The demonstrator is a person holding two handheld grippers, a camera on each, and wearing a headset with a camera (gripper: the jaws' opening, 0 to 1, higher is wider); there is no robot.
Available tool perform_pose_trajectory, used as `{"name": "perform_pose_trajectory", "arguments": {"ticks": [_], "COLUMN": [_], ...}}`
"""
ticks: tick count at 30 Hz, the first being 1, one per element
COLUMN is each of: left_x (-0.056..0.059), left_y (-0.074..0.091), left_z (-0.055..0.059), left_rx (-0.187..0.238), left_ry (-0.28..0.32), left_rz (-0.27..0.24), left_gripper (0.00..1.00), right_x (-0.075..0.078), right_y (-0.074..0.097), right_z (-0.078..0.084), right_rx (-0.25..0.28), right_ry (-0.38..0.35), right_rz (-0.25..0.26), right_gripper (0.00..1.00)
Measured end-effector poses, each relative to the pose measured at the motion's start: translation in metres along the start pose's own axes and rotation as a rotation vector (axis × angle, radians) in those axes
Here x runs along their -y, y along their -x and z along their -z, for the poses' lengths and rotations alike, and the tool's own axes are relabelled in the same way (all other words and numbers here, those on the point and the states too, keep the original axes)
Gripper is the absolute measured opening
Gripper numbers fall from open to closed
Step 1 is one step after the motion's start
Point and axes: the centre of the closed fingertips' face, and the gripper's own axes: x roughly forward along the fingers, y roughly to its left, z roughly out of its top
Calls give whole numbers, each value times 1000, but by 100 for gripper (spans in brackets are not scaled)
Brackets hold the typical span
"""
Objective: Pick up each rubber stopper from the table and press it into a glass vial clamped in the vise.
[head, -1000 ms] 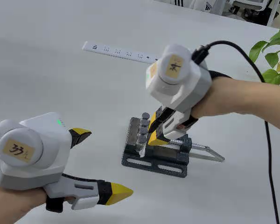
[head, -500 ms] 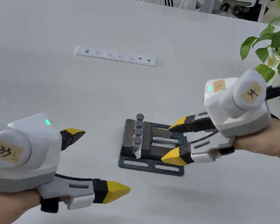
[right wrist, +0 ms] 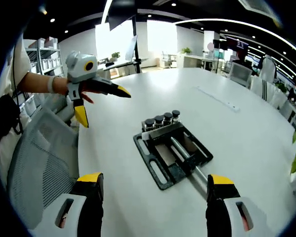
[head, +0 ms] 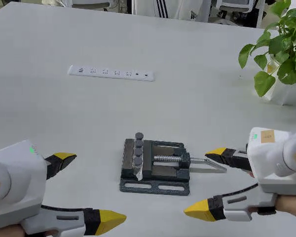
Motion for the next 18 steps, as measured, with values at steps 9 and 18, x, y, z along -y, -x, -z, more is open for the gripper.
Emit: {"name": "perform_pose_trajectory", "arguments": {"ticks": [9, 18], "left_x": [-6, -4], "left_y": [3, 6], "left_z": [0, 0], "left_rx": [4, -2], "left_ry": [7, 11], "left_rz": [0, -13], "left_gripper": [99, 99], "right_x": [0, -10], "right_y": [11, 14], "right_z": [13, 23], "right_rx": [46, 108], "right_ry": [-82, -183], "right_rz": [69, 105], "right_gripper": [99, 99]}}
